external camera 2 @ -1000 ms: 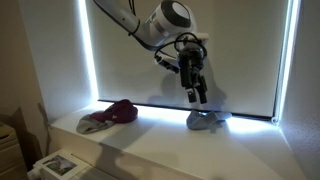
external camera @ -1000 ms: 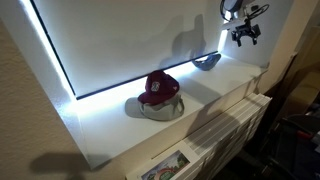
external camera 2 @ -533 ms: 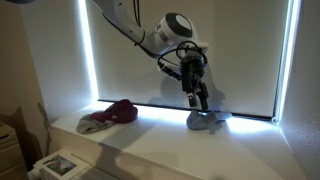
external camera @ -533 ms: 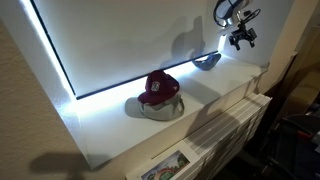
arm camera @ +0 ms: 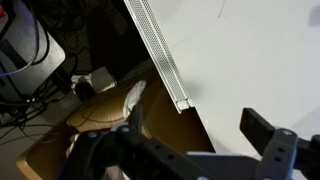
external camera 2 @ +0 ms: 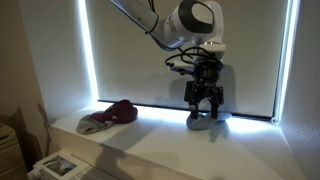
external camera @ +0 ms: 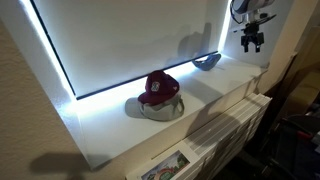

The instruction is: Put the white cap on the rest of the caps

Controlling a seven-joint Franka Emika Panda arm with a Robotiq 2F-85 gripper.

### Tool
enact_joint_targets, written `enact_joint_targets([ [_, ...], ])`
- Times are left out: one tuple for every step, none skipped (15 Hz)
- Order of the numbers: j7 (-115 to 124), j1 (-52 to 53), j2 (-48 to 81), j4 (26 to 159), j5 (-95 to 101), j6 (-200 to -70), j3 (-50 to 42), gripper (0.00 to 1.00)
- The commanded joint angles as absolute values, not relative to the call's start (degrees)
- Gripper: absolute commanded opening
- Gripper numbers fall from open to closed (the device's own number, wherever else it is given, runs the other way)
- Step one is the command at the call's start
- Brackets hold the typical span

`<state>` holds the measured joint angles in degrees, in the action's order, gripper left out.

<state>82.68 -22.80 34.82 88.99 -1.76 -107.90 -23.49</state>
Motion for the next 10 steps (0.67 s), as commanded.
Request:
enact_joint_targets([
  [80.9, -27.7, 33.7, 90.0, -8.5, -107.8, -22.6, 1.00],
  [79.7, -29.1, 32.2, 91.5, -11.0, -108.8, -22.6, 1.00],
  [80.3, -29.1, 30.7, 92.3, -13.0, -108.4, -22.5, 1.00],
  [82.6, -27.5, 28.2, 93.7, -15.1, -108.2, -22.0, 1.00],
  [83.2, -27.1, 25.9, 95.3, -17.2, -109.2, -21.9, 1.00],
  [83.5, -26.5, 24.2, 96.6, -19.3, -110.4, -21.5, 1.00],
  [84.6, -25.3, 22.1, 97.7, -21.3, -111.7, -20.9, 1.00],
  [85.6, -24.0, 20.5, 98.4, -23.3, -113.2, -20.1, 1.00],
  [87.1, -22.2, 19.2, 99.1, -25.1, -116.1, -19.1, 1.00],
  [89.5, -20.1, 19.5, 98.3, -24.4, -118.0, -18.5, 1.00],
])
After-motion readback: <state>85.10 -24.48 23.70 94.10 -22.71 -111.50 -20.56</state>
